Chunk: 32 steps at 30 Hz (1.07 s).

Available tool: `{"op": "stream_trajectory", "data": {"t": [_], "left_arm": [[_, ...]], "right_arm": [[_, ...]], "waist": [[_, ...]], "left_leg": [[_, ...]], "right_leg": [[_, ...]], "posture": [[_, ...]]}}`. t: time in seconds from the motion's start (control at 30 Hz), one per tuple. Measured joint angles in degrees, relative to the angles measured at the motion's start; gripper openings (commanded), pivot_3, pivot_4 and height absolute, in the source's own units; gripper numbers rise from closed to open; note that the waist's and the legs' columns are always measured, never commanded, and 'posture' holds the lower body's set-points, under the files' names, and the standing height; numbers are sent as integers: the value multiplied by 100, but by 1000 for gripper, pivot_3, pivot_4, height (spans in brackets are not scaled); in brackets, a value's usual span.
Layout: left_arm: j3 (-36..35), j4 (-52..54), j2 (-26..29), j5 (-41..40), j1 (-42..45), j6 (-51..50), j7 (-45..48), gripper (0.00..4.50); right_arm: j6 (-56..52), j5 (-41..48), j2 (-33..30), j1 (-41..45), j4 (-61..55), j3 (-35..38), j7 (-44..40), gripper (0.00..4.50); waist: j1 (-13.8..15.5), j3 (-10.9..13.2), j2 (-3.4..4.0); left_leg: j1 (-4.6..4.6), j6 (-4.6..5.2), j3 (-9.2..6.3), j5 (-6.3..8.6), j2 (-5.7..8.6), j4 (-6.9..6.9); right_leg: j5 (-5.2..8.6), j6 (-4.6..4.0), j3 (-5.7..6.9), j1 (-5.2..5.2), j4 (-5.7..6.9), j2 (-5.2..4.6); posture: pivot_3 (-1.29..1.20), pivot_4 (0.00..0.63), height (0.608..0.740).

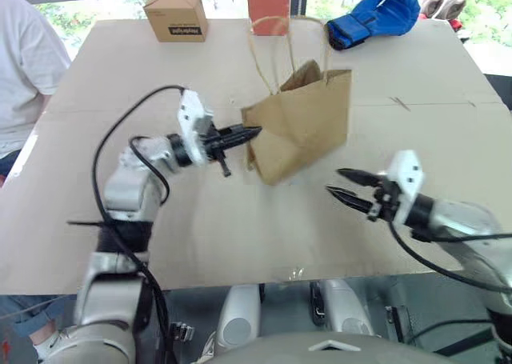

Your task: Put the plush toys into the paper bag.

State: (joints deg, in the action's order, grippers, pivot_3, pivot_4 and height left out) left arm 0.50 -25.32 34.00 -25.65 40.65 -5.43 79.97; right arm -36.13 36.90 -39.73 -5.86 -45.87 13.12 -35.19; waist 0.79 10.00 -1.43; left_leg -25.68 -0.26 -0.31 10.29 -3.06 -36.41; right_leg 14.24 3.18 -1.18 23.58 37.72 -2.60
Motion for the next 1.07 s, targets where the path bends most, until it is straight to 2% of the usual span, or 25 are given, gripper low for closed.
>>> {"op": "stream_trajectory", "data": {"t": [0.03,0.07,0.17,0.2,0.27,0.3,0.33,0.43,0.53,0.57,0.67,0.73,0.83,0.97,1.07], "left_arm": [[94,-759,-43,151,404,447,568,0],[152,-1148,-56,229,586,701,803,0],[692,-2388,-159,364,1161,1762,1175,0],[824,-2717,-202,381,1333,2078,1224,548],[909,-3108,-288,469,1592,2350,1229,926],[899,-3536,-431,550,1900,2512,1229,1474],[898,-3539,-434,551,1904,2516,1229,1474],[672,-3557,-424,525,1842,2298,1229,2514],[394,-2678,-100,474,1184,1444,967,3801],[325,-2426,-1,457,973,1210,861,3801],[-202,-226,575,38,-621,-433,-29,3801],[-905,1584,994,-435,-2293,-1661,-799,3801],[-1755,3361,997,-892,-3900,-2629,-1757,3801],[-2332,4586,805,-1217,-4878,-2869,-2294,3801],[-2409,4919,622,-1348,-5145,-2912,-2542,3801]], "right_arm": [[3,205,-20,-346,-228,556,5,4082],[2,306,-29,-504,-327,801,8,4456],[4,542,-28,-1140,-637,1451,43,4456],[3,571,-27,-1237,-706,1539,89,4500],[-4,597,-28,-1210,-799,1574,218,4500],[-69,626,-52,-1009,-907,1535,458,4500],[-70,628,-52,-1005,-912,1534,462,4500],[-189,667,-167,-799,-937,1405,665,4500],[-272,865,-290,-735,-923,1477,708,4500],[-286,916,-316,-751,-919,1534,708,4500],[-351,1135,-543,-1021,-851,1962,465,4500],[-343,1205,-677,-1439,-679,2431,68,4500],[-267,1256,-761,-1829,-347,2966,-565,4500],[63,960,-867,-2248,207,3254,-1391,4500],[322,713,-860,-2284,541,3255,-1723,4500]], "waist": [[4,0,0],[3,-3,-5],[0,-3,-7],[-4,-3,-8],[-8,-3,-8],[-8,-3,-8],[-8,-3,-8],[-50,-3,-7],[-143,-2,-7],[-155,-2,-7],[-214,0,-4],[-266,-1,-4],[-168,-1,-5],[16,-6,2],[2,-8,4]], "left_leg": [[-1,0,2,0,1,0],[-2,1,1,0,0,0],[-4,1,1,1,0,-3],[-3,1,1,0,0,-7],[-2,2,-1,0,0,-13],[-3,2,-2,0,0,-22],[-3,2,-2,0,-1,-22],[-3,2,0,0,-2,-20],[-2,2,-5,0,-4,-7],[0,2,-6,1,-5,-4],[4,1,-5,1,-15,5],[13,0,-4,2,-20,15],[18,-1,-5,1,-19,10],[26,-29,26,17,-22,0],[25,-30,39,18,-21,0]], "right_leg": [[0,0,-1,-2,-1,-1],[-1,2,-1,-3,-6,-1],[-1,3,-4,-4,-3,-2],[-1,3,-3,-5,1,-1],[0,4,-3,-5,8,-1],[2,7,-3,-4,12,0],[1,7,-3,-4,12,-1],[-2,5,-7,-3,14,0],[-12,24,-6,-3,15,0],[-12,24,-5,-3,17,0],[-12,24,-5,-1,17,2],[-9,25,-1,-7,15,-5],[3,5,3,-14,12,-12],[18,24,21,-25,-3,-57],[17,25,19,-25,-19,-93]], "posture": [[0,150,740],[0,150,740],[0,150,740],[0,150,740],[0,150,740],[0,150,740],[0,150,740],[0,150,740],[0,150,740],[0,150,740],[0,150,740],[0,150,740],[0,150,740],[0,150,740],[0,150,740]]}}
